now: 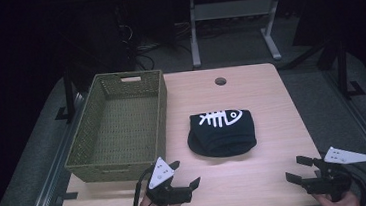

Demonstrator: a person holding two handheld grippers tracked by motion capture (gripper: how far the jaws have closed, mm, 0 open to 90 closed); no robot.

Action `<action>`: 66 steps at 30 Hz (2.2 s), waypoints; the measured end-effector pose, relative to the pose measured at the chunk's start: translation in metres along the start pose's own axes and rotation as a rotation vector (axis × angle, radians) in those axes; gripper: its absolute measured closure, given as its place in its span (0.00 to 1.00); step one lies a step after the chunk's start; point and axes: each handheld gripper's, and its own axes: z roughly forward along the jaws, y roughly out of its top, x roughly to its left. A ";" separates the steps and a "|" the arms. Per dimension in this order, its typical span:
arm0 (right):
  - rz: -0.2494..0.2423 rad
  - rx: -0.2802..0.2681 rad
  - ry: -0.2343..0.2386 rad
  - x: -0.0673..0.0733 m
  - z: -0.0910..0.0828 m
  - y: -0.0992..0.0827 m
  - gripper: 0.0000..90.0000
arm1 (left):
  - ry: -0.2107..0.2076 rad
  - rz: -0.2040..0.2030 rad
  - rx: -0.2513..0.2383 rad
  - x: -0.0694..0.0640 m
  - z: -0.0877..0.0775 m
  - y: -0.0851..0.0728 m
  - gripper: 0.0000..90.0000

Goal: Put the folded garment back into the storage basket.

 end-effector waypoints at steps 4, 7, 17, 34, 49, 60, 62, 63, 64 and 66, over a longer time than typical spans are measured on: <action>0.025 -0.025 0.016 -0.003 -0.004 0.001 0.16 | -0.010 -0.005 -0.001 -0.001 0.007 0.005 0.18; 0.033 -0.036 0.016 -0.005 -0.006 0.004 0.16 | -0.014 0.005 -0.006 -0.002 0.010 0.009 0.18; 0.009 -0.009 0.044 -0.005 0.011 0.034 0.16 | -0.005 -0.024 -0.016 0.001 0.024 0.028 0.18; -0.023 0.099 0.066 -0.014 0.058 0.085 0.16 | 0.057 -0.082 -0.013 0.016 0.065 0.054 0.18; -0.038 0.161 0.066 -0.020 0.088 0.113 0.16 | 0.107 -0.121 0.038 0.032 0.097 0.068 0.19; 0.011 0.186 0.077 -0.031 0.103 0.123 0.16 | 0.133 -0.178 0.078 0.045 0.112 0.070 0.19; 0.014 0.179 0.077 -0.033 0.105 0.123 0.16 | 0.132 -0.179 0.082 0.046 0.115 0.071 0.19; 0.019 0.181 0.073 -0.035 0.106 0.123 0.16 | 0.138 -0.179 0.087 0.046 0.117 0.072 0.19; 0.032 0.185 0.077 -0.037 0.107 0.122 0.16 | 0.143 -0.176 0.088 0.047 0.118 0.072 0.19; 0.052 0.193 0.072 -0.040 0.110 0.121 0.16 | 0.148 -0.191 0.093 0.049 0.121 0.072 0.19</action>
